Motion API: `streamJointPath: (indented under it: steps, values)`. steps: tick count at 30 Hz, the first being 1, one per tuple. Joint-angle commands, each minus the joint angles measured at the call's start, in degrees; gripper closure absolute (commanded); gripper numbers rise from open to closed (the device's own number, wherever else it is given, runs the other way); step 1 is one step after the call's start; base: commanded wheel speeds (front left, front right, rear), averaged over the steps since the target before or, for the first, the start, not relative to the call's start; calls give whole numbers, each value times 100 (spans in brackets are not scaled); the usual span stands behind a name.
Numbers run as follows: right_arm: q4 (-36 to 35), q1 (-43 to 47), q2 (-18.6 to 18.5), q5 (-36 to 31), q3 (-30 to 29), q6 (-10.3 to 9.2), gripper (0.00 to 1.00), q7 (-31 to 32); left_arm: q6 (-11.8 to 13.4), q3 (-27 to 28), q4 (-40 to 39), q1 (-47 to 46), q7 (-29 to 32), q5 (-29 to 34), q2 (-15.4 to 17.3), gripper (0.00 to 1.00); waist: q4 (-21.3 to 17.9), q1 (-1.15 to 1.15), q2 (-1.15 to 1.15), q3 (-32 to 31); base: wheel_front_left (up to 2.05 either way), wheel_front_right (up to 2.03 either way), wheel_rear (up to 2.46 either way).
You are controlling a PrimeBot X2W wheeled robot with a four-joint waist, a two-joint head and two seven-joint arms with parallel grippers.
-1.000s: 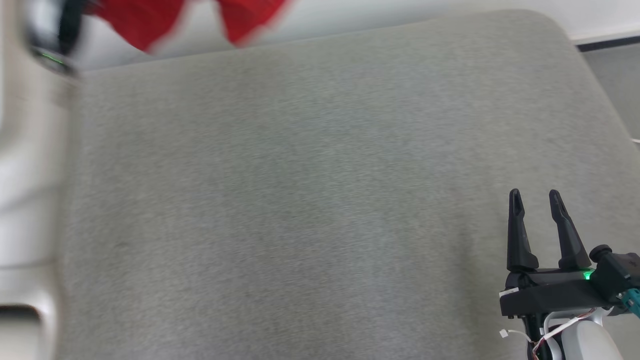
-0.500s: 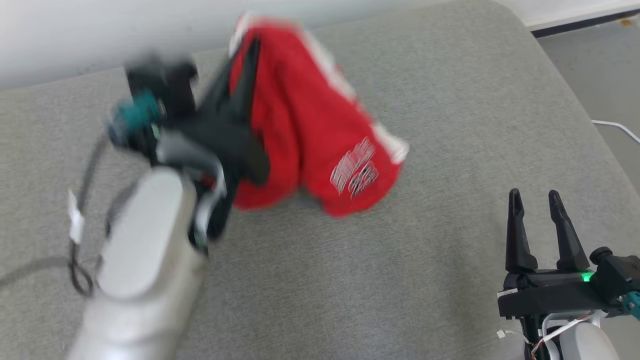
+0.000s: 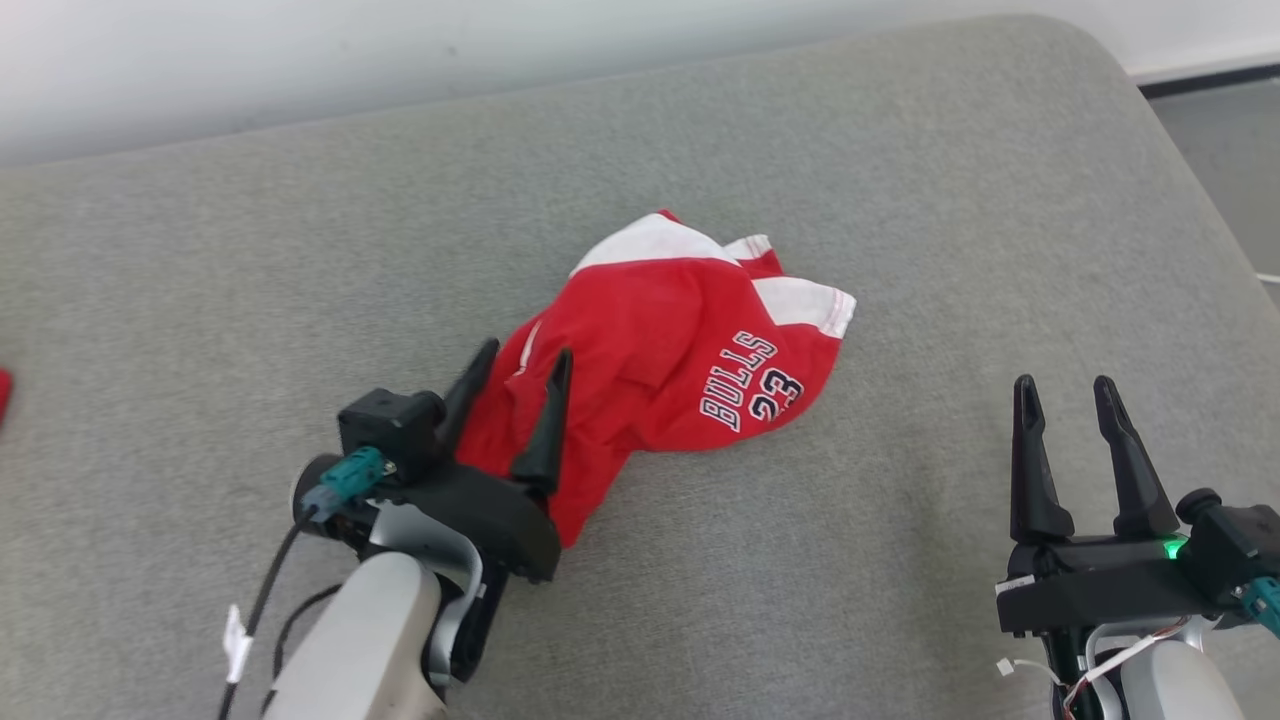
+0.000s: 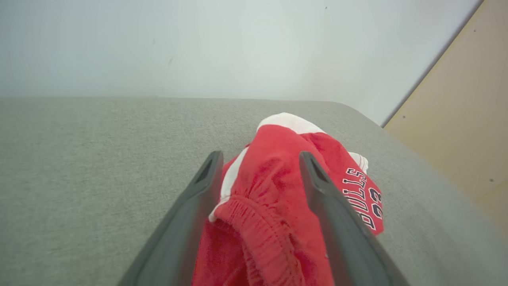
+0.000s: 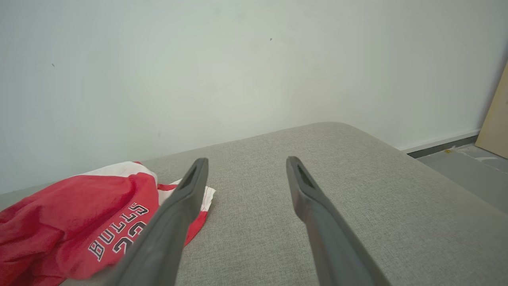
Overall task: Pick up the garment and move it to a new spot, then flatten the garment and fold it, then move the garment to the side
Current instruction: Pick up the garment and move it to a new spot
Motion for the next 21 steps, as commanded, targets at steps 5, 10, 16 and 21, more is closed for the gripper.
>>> streamJointPath:
  steps: [5,10,16,21]
  values:
    - [-14,208,-67,-66,41,-12,0,-4,63,201,-394,-18,-357,191,288,0,399,0,0,-398,0,0,0]
    - [-50,314,-96,-95,65,-12,0,-4,150,447,-750,259,-463,249,557,0,597,0,0,-628,0,0,0]
    - [-82,458,-163,-103,123,-13,0,-4,277,955,-1327,1005,-503,309,969,0,827,0,0,-891,0,0,0]
    - [-151,581,-160,-139,122,-12,0,-4,399,1350,-1964,1879,-501,464,1177,0,970,0,0,-978,0,0,0]
